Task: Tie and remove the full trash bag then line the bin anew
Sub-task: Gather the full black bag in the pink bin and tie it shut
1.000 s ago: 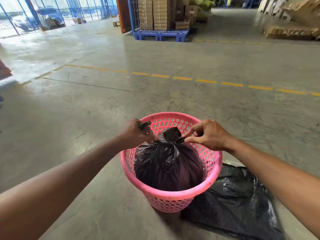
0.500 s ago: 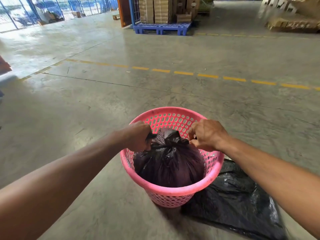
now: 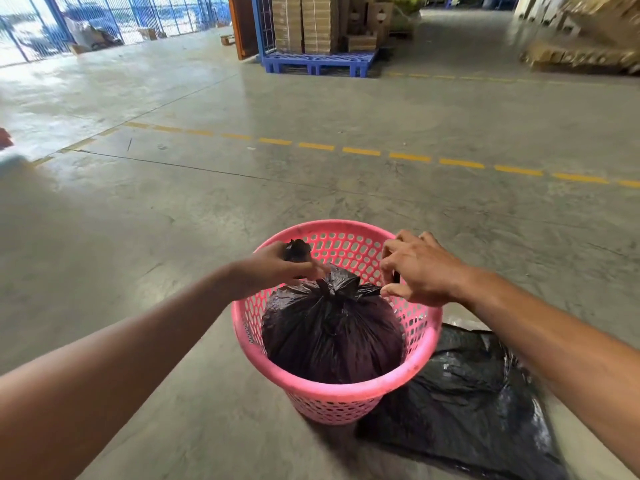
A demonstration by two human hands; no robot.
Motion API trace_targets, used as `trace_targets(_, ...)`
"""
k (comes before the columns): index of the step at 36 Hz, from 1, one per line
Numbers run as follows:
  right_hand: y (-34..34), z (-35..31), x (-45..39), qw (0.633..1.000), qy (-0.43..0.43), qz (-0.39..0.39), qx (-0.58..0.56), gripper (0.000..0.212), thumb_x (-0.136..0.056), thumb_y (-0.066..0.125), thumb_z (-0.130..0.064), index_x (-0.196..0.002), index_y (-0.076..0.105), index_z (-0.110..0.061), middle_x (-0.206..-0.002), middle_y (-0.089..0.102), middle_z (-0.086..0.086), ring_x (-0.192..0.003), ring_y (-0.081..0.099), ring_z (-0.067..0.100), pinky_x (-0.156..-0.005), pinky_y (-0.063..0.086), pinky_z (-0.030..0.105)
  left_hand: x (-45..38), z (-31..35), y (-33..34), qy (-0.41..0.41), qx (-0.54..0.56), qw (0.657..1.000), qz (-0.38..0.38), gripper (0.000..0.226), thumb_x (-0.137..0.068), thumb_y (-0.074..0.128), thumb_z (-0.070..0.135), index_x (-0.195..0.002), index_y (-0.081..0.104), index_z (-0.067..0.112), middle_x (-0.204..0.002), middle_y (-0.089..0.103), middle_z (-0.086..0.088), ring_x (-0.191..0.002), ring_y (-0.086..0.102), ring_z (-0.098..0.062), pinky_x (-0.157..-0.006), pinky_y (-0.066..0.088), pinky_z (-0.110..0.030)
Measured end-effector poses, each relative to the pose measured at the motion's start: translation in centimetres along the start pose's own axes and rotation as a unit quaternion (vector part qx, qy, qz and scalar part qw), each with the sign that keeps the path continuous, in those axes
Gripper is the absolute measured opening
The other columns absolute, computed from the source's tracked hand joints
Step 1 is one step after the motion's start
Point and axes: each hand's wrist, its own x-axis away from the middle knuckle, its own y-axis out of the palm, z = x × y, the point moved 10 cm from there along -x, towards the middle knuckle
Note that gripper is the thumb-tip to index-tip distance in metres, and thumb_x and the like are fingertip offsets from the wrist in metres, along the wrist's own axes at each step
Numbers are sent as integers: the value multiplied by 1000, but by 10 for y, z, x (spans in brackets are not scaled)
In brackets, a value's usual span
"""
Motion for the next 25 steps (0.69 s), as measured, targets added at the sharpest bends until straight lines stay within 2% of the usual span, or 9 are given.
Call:
trace_targets(2,-15,0,-1,1000,-1,21,21,37,-81,65,-66,-91,70,-30,-119,54,-7,-123,39,22,-99,35,45,-2,4,14,2,120,993,-11,8,-91,75,22,-87,72,15,-114,78,-21,-113,74,-24,-91,55,-31)
trace_targets(4,-28,-2,-1,998,-3,36,47,42,-79,65,-69,-89,71,-29,-125,50,-6,-126,34,23,-100,33,46,-6,6,23,-3,207,978,-5,12,-91,72,20,-79,72,17,-93,80,-16,-100,77,-28,-95,56,-39)
trace_targets(8,-45,-3,-1,997,-15,57,42,38,-82,66,-65,-91,73,-29,-137,48,-6,-134,34,24,-103,33,47,-18,7,31,-16,269,963,11,20,-85,75,36,-85,64,19,-66,57,4,-75,69,-18,-78,53,-32)
trace_targets(11,-47,3,-1,996,-11,31,-86,28,-87,68,-54,-92,72,-26,-106,66,-7,-103,61,21,-86,50,37,-25,7,34,-11,323,946,6,26,-94,70,20,-116,65,7,-74,52,2,-70,58,-13,-73,51,-28)
trace_targets(13,-52,4,0,988,-12,37,-147,22,-87,71,-45,-88,72,-23,-77,67,-8,-77,64,19,-72,54,38,-29,11,36,-8,339,941,10,26,-95,63,3,-121,63,0,-74,50,-1,-68,51,-13,-71,52,-28)
trace_targets(18,-80,-4,2,971,-21,147,-189,21,-84,75,-38,-76,65,-21,-57,51,-11,-56,51,14,-57,44,38,-29,27,47,1,212,977,7,44,-73,55,1,-114,60,-16,-75,40,-13,-65,41,-15,-61,39,-28)
trace_targets(21,-94,-17,0,953,-43,196,-228,24,-82,75,-30,-68,61,-17,-58,56,-7,-56,54,17,-54,41,36,-23,39,66,31,60,996,-51,32,-65,62,7,-96,64,-2,-82,50,-12,-74,49,-17,-70,38,-34)
trace_targets(23,-102,-20,-2,933,-44,233,-271,23,-83,75,-24,-67,61,-15,-56,54,-7,-52,49,8,-51,36,26,-24,42,77,44,-12,996,-75,35,-74,74,6,-107,67,7,-91,64,-1,-83,61,-7,-82,46,-23)
trace_targets(25,-106,-19,-5,916,-33,252,-310,18,-82,76,-21,-69,64,-17,-55,55,-11,-50,49,2,-50,31,15,-26,46,89,55,-39,994,-89,22,-93,68,3,-108,65,19,-92,66,9,-78,62,9,-78,45,-10)
